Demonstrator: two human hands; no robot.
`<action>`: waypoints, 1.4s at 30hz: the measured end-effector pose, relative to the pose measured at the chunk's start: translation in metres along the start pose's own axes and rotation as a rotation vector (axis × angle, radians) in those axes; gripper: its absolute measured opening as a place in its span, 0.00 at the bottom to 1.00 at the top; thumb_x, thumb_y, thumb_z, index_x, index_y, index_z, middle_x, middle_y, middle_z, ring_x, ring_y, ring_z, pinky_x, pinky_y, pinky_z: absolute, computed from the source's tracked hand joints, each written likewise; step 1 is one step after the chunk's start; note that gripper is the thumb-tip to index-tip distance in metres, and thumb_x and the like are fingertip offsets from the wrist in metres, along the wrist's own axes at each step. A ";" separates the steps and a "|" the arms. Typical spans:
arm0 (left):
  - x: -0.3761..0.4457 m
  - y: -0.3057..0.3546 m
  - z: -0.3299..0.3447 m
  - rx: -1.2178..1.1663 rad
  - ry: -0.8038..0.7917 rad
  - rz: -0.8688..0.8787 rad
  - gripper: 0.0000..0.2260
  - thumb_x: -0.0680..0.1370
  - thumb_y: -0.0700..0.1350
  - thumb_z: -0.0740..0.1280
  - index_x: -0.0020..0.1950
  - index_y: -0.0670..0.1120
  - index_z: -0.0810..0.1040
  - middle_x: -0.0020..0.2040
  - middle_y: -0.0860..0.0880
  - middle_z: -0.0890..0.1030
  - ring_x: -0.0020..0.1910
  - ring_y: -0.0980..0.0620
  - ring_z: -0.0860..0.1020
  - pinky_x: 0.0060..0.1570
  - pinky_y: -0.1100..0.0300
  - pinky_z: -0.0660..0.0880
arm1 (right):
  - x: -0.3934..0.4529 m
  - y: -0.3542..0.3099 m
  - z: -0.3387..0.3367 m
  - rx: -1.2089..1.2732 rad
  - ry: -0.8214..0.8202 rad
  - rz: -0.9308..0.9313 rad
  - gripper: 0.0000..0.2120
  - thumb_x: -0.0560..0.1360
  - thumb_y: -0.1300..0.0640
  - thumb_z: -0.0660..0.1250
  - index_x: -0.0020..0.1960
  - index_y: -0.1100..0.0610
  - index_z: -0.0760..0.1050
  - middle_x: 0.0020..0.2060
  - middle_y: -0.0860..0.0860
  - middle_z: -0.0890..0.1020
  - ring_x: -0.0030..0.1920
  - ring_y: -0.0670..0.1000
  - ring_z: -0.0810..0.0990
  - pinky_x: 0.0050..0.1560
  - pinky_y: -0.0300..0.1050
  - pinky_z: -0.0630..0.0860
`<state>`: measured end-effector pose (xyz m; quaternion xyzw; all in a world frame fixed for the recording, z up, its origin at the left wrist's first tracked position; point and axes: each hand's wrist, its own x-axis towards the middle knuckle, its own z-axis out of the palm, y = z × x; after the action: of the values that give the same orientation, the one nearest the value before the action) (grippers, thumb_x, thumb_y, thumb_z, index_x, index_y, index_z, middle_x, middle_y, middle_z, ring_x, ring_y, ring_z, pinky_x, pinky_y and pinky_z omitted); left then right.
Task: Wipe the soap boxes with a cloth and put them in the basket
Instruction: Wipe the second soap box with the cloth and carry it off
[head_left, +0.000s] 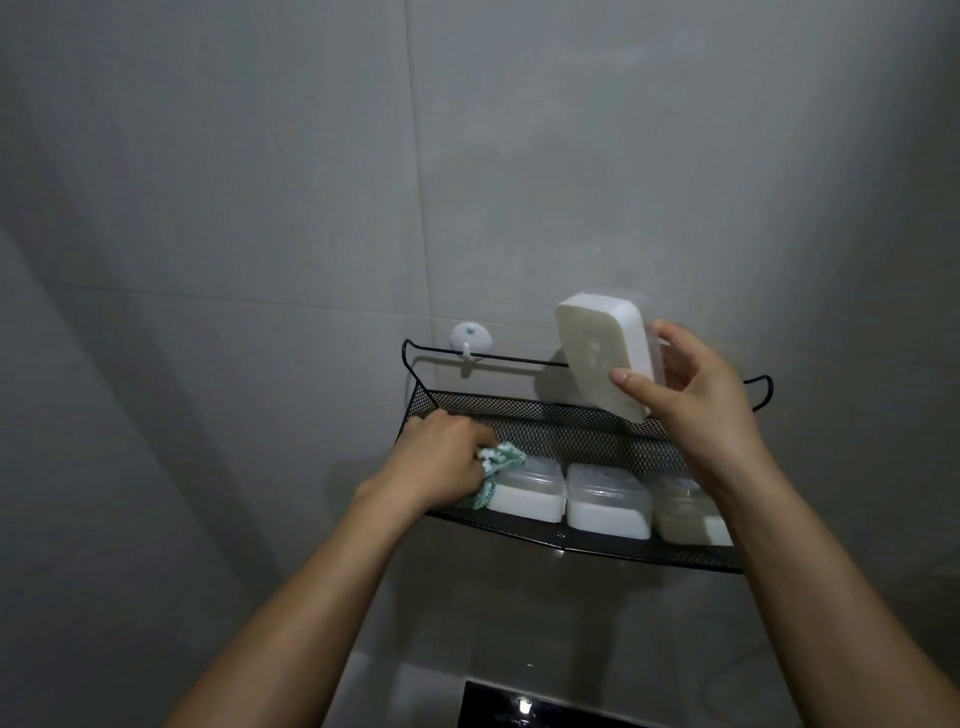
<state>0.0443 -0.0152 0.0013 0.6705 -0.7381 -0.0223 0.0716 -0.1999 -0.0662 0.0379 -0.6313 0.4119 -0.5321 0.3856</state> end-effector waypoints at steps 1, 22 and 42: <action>0.001 -0.003 -0.003 -0.047 -0.021 -0.018 0.16 0.75 0.45 0.64 0.61 0.56 0.79 0.58 0.52 0.82 0.61 0.45 0.74 0.57 0.52 0.69 | -0.001 0.000 0.001 -0.065 -0.018 -0.046 0.26 0.69 0.59 0.78 0.66 0.48 0.76 0.58 0.46 0.83 0.56 0.48 0.82 0.54 0.51 0.81; 0.001 -0.001 -0.049 -1.182 0.217 0.066 0.33 0.62 0.54 0.78 0.66 0.50 0.77 0.59 0.49 0.82 0.56 0.54 0.82 0.55 0.60 0.79 | -0.010 -0.006 0.011 0.452 -0.383 0.277 0.39 0.68 0.59 0.74 0.76 0.58 0.65 0.69 0.56 0.76 0.64 0.53 0.80 0.62 0.52 0.78; 0.037 -0.015 -0.059 -1.471 -0.040 -0.411 0.33 0.79 0.70 0.48 0.50 0.45 0.79 0.38 0.42 0.85 0.37 0.45 0.84 0.37 0.51 0.81 | -0.021 0.008 0.010 0.570 -0.432 0.386 0.35 0.67 0.80 0.66 0.70 0.56 0.72 0.63 0.58 0.80 0.58 0.60 0.81 0.58 0.54 0.79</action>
<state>0.0635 -0.0499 0.0604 0.5733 -0.3947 -0.5334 0.4806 -0.1925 -0.0491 0.0211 -0.5075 0.2682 -0.3978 0.7157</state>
